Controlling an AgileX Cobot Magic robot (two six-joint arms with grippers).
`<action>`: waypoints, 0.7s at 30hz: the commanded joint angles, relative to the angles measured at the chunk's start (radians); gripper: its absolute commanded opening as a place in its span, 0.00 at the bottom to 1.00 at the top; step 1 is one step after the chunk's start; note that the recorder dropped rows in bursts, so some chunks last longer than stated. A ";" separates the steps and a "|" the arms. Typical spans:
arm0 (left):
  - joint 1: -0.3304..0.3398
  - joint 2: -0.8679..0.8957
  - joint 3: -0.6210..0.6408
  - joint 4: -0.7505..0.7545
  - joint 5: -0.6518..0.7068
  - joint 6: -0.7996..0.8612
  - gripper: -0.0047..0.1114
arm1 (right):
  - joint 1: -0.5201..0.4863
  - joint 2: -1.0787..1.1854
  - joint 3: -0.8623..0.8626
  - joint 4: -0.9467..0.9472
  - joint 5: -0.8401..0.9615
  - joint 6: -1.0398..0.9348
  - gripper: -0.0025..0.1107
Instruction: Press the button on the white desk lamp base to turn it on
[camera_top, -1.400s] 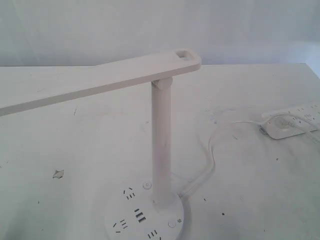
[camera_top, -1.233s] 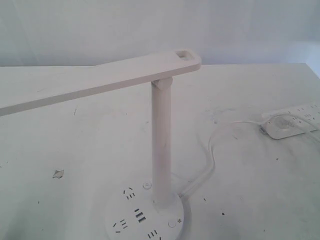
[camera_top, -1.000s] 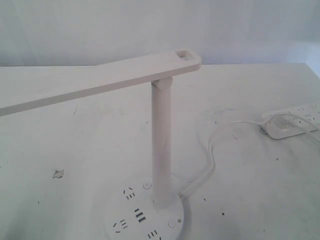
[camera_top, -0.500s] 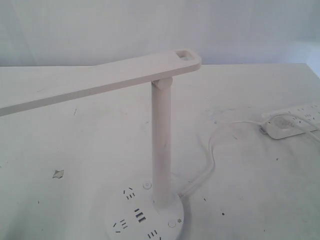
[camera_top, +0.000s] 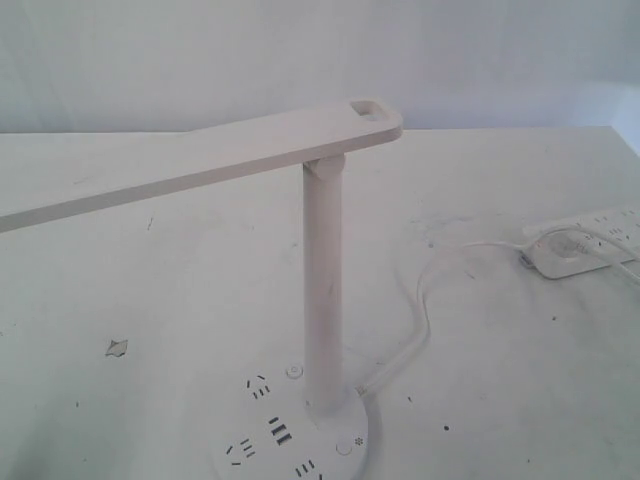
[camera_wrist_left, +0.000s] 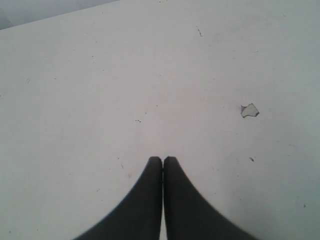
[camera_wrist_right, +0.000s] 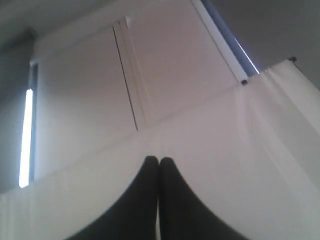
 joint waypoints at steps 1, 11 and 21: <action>0.003 -0.004 0.003 -0.006 -0.002 -0.001 0.04 | -0.003 -0.003 0.000 0.009 -0.085 0.355 0.02; 0.003 -0.004 0.003 -0.006 -0.002 -0.001 0.04 | -0.003 0.477 -0.379 -1.317 -0.305 0.863 0.02; 0.003 -0.004 0.003 -0.006 -0.002 -0.001 0.04 | 0.170 0.890 -0.303 -1.717 -0.204 0.738 0.14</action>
